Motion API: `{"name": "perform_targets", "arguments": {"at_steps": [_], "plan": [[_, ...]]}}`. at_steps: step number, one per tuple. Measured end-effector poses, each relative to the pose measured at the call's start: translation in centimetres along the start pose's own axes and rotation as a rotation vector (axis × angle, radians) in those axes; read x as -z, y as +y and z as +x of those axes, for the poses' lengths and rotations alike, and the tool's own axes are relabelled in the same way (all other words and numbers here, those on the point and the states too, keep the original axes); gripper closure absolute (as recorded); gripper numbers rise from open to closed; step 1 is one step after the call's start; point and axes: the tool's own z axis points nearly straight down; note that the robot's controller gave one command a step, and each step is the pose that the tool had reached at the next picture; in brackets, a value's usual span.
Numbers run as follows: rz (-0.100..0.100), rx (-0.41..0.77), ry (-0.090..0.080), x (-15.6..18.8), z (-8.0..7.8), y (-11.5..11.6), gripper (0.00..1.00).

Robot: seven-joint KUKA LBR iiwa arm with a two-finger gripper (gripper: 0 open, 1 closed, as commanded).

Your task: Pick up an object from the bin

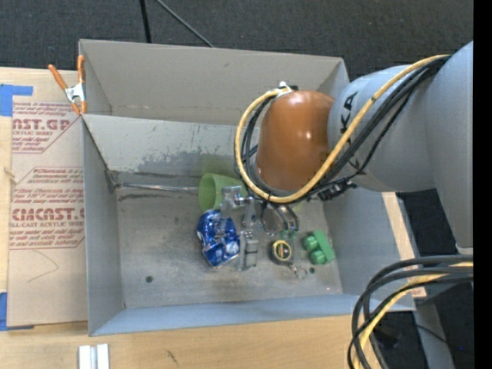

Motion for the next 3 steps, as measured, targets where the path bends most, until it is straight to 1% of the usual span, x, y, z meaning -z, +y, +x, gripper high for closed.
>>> {"name": "perform_targets", "arguments": {"at_steps": [1,2,3], "plan": [[-0.004,0.052,-0.025,-5.3,-2.3,3.3,0.0],[-0.002,0.051,-0.017,-5.3,-2.3,3.1,1.0],[-0.008,0.044,-0.017,5.3,-3.3,12.6,1.0]]}}
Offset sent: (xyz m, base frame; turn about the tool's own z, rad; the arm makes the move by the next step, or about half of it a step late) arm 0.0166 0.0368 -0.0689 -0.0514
